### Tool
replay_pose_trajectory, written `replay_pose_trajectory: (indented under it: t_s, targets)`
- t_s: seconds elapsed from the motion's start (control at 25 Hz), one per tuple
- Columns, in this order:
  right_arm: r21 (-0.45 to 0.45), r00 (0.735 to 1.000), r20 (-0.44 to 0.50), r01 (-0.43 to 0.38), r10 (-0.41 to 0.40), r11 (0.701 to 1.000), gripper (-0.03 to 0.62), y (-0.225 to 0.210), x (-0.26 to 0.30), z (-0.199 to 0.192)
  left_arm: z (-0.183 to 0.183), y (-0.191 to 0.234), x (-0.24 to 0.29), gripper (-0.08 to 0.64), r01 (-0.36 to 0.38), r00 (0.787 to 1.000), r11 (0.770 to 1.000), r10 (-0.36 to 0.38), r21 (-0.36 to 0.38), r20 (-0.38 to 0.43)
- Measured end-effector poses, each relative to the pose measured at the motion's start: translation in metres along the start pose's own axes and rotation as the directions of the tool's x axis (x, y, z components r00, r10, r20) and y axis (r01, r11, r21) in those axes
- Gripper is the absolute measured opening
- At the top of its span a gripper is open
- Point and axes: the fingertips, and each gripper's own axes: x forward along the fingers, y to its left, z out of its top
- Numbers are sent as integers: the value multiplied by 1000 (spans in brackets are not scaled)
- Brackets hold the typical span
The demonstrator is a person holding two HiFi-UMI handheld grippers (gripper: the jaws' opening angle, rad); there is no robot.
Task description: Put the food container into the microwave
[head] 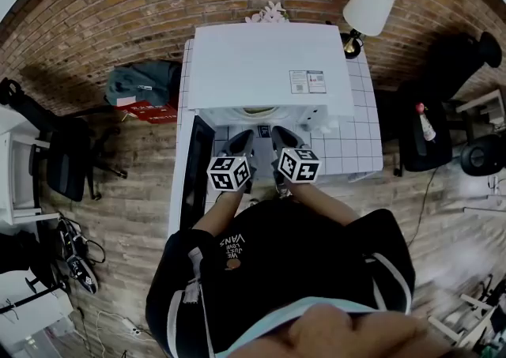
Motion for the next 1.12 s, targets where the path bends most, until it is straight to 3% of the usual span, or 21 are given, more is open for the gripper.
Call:
replay_pose_trajectory:
  t_s: [1.12]
  targets:
    - [64, 984, 87, 150, -156, 987, 5, 30, -96, -66, -56, -43, -82, 12, 158, 986, 987, -155, 37, -69]
